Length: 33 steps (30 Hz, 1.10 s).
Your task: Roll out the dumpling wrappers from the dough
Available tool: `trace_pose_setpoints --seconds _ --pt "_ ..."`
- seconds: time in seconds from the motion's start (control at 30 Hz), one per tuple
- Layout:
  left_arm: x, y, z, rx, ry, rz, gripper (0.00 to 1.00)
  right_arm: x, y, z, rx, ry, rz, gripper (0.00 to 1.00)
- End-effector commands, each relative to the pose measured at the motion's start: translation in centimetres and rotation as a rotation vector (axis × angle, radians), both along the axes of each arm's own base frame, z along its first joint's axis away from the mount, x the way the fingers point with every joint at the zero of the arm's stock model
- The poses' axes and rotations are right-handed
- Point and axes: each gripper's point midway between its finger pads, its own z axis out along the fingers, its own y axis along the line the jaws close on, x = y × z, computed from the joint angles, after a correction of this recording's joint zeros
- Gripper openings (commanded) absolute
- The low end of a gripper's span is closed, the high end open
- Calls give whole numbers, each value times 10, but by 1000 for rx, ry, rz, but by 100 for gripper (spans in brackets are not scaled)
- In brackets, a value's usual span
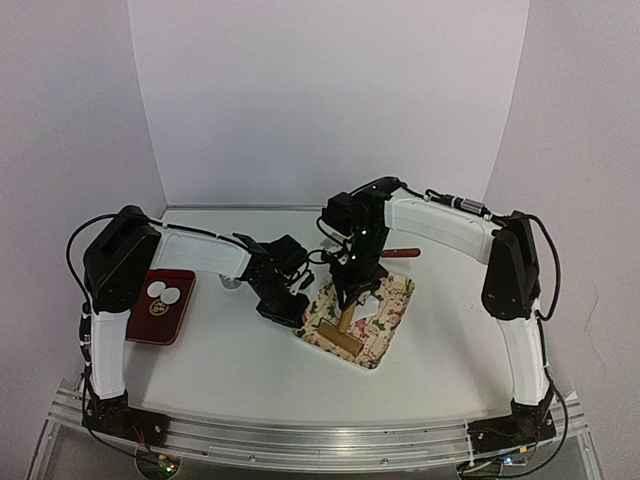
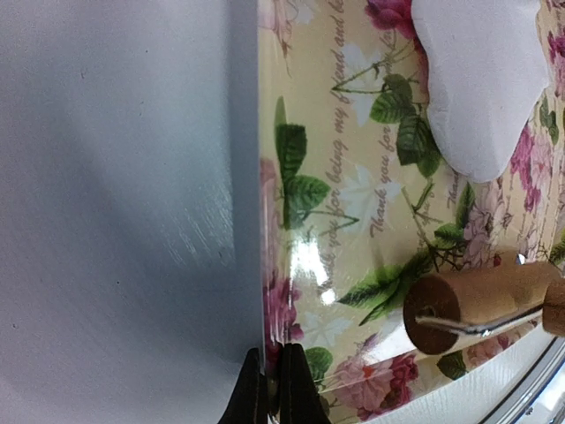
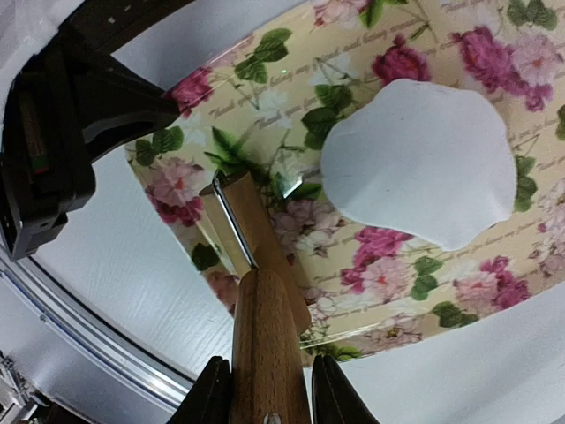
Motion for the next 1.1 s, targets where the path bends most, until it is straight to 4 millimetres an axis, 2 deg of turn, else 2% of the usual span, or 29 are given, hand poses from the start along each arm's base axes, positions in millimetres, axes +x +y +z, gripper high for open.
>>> trace_pose_setpoints --seconds 0.0,0.07,0.13,0.23,0.4,0.47,0.53,0.63,0.73,0.83,1.07 --pt "-11 13 -34 79 41 2 0 -28 -14 -80 -184 126 51 0" --pt "-12 14 -34 79 40 9 0 -25 -13 -74 -181 109 44 0" --pt "-12 16 -34 82 37 17 0 -18 -8 -58 -158 72 19 0" --pt "-13 21 -32 85 30 31 0 -6 1 -17 -99 0 -24 0" --pt "-17 27 -31 90 29 40 0 5 8 63 53 -82 -109 0" --pt "-18 28 -30 86 30 40 0 9 1 85 107 -91 -155 0" --pt "-19 28 -30 82 30 40 0 13 -11 96 147 -63 -197 0" --pt "-19 29 -32 79 31 40 0 19 -27 106 219 -22 -245 0" --pt "-19 30 -34 84 32 41 0 31 -53 99 238 23 -326 0" --pt "-19 32 -36 84 35 43 0 42 -68 88 282 68 -384 0" --pt "-20 32 -37 86 40 38 0 69 -47 70 474 189 -474 0"
